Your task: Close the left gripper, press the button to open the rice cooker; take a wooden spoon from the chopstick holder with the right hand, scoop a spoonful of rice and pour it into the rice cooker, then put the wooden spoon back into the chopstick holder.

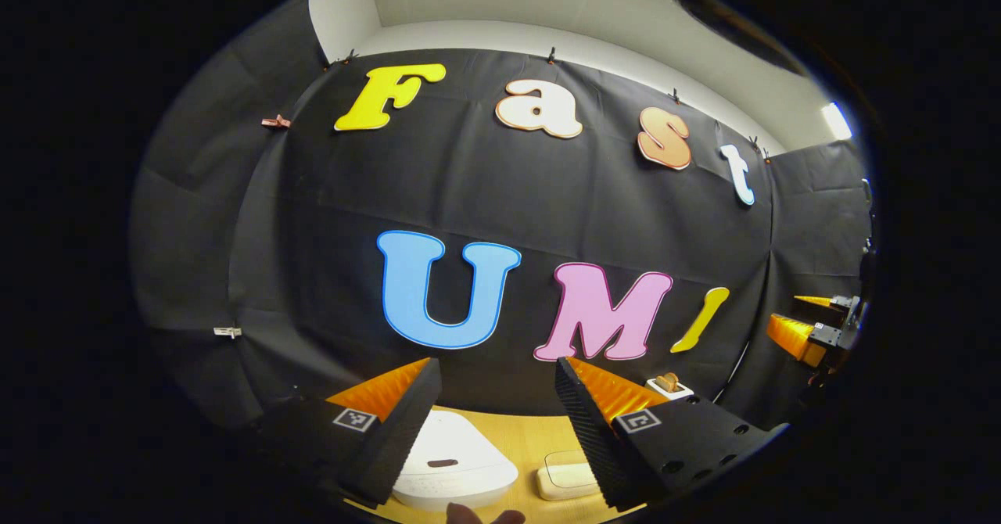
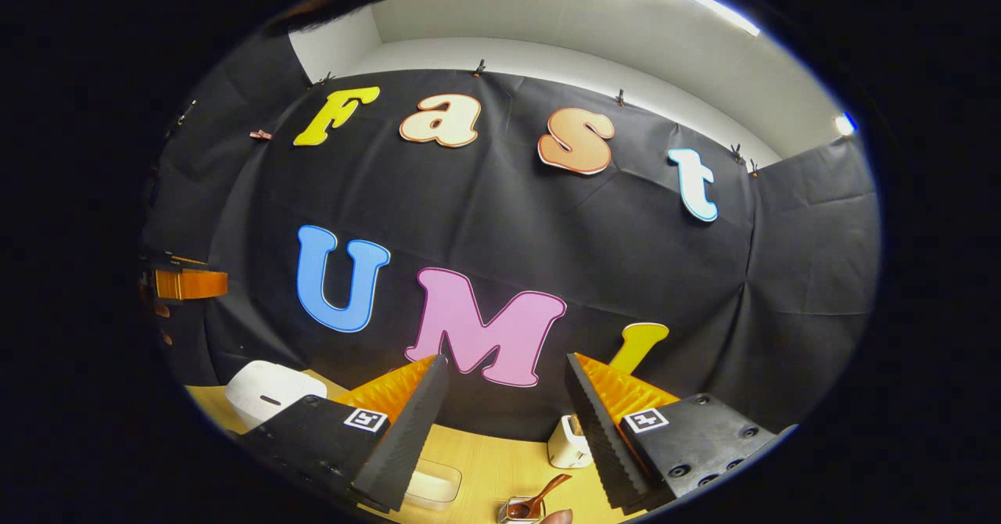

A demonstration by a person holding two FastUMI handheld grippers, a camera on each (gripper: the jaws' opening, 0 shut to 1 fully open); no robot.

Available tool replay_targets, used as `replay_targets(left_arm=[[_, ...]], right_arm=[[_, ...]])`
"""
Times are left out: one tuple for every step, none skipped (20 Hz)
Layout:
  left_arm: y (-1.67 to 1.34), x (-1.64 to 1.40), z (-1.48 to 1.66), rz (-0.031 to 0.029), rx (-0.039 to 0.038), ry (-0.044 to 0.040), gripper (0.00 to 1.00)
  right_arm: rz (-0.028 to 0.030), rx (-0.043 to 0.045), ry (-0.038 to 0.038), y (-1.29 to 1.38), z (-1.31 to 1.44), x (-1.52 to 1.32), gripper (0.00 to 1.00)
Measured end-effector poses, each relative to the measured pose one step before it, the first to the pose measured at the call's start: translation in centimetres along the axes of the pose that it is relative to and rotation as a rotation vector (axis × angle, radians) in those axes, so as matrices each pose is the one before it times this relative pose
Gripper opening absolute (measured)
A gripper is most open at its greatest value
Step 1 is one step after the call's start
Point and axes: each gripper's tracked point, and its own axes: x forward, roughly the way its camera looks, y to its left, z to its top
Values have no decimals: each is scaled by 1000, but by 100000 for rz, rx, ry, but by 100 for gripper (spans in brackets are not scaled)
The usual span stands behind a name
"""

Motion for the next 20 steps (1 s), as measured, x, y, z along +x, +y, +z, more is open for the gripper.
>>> replay_targets(left_arm=[[-118, -115, 172, -78, 427, -236, 95], [-214, -199, -12, -524, 314, 198, 95], [-137, -190, 117, -441, 272, 170, 95], [-104, -94, -50, -330, 318, 58, 95], [-88, -48, 82, -346, 301, 76, 95], [21, -22, -83, -194, 143, 82, 95], [-94, 61, 50, -240, 63, 242, 95], [-9, 61, -209, -159, 163, 546, 95], [130, 151, -275, 314, 768, 900, 95], [279, 90, -245, 611, 698, 905, 95], [207, 389, -254, 602, 136, 1151, 95], [18, 162, -193, -330, -459, 361, 94], [50, 31, 88, -960, -792, -442, 80], [235, -165, 311, -236, -600, -622, 66], [139, 745, -609, -438, -310, -129, 52], [611, 871, -1068, 848, -199, 1873, 48], [666, 691, -1136, 968, -345, 2853, 29], [694, 872, -1521, 999, -497, 4051, 18], [828, 846, -1602, 1019, -620, 2931, 10], [1125, 1477, -2254, 1480, -2131, 4739, 5]], right_arm=[[20, 835, -159, -40, 77, -195, 93], [-89, 660, -31, -107, -9, -21, 89], [-257, 231, 89, -90, 70, -114, 93], [-556, 208, 11, -189, 122, -127, 93], [-188, 442, 53, -34, 140, -100, 93], [-9, 504, 164, -1, 3, -113, 93], [-160, 384, 29, -33, 93, -207, 93], [-201, 145, 195, -100, -43, -107, 93], [-315, -475, 271, -137, -26, -277, 93], [-351, -612, 221, -141, -96, -88, 89], [-197, -473, 33, -112, 44, -67, 89], [-87, -253, -5, -136, 26, -85, 93], [-4, -233, -347, -87, 119, -20, 93], [-21, -332, -70, -190, 79, -29, 93], [-105, -609, -254, -267, 73, -32, 93], [-1929, -553, 529, -746, -183, 37, 93], [-905, 861, 555, -347, -139, -64, 93], [-710, 736, -195, -263, -9, -211, 93], [-1007, -240, -249, -416, -76, 123, 93], [-1120, -1566, 492, -591, -349, 77, 93]])
